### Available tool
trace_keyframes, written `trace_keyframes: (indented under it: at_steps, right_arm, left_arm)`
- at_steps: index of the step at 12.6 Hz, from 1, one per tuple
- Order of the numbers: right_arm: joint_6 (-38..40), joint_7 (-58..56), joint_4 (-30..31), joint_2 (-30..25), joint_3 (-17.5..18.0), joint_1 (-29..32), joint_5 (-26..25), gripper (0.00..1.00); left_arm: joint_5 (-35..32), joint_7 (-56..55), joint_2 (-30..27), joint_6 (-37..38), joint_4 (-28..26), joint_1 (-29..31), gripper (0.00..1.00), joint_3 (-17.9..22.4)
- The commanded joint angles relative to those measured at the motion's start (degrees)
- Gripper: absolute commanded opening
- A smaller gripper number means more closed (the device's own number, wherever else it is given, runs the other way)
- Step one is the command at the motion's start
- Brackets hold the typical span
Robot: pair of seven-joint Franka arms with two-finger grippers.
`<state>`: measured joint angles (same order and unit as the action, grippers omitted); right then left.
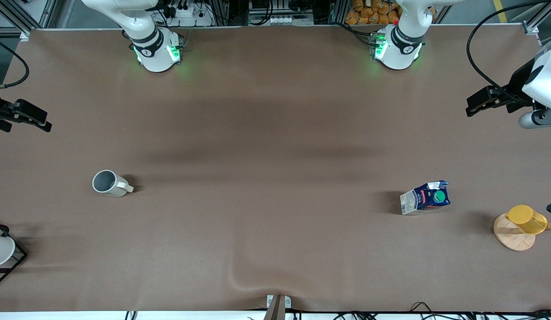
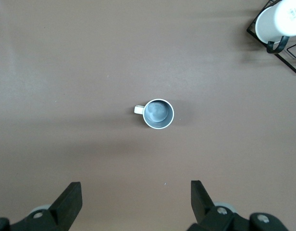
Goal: Place milk next to cup
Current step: 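Reach the left gripper down to the blue milk carton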
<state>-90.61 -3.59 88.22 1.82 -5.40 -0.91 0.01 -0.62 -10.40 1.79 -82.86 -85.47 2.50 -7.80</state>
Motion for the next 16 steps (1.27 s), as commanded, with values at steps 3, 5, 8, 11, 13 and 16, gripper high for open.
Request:
trace_keyframes:
  at_steps: [3,5,8,11,13,16]
  right_arm:
    - [1.23,0.86,-1.38,1.08,-0.22,2.14,-0.72,1.00]
    - [1.05,1.12,-1.56,1.08,-0.14,1.70,-0.80,1.00]
    - [1.14,0.43,-1.38,2.48,0.04,1.62,-0.54,1.00]
    - [1.23,0.69,-1.56,5.28,0.13,-0.84,-0.89,1.00]
    - [1.14,0.42,-1.47,7.05,-0.05,0.11,-0.89,1.00]
    - [1.23,-5.43,-1.30,10.39,-0.22,5.28,-0.02,1.00]
  left_arm:
    - [0.45,1.78,2.59,0.95,2.58,0.57,1.00,0.76]
    - [0.80,2.14,9.95,-2.63,4.87,0.23,1.00,1.82]
    - [-0.42,1.26,17.36,-14.40,4.70,-1.62,1.00,1.56]
    - [-2.10,1.26,21.76,-20.75,4.52,-1.88,1.00,1.47]
    - [-2.36,1.08,23.78,-22.59,4.52,-3.38,1.00,1.73]
    - [-2.36,1.08,26.42,-23.65,4.43,-2.94,1.00,1.99]
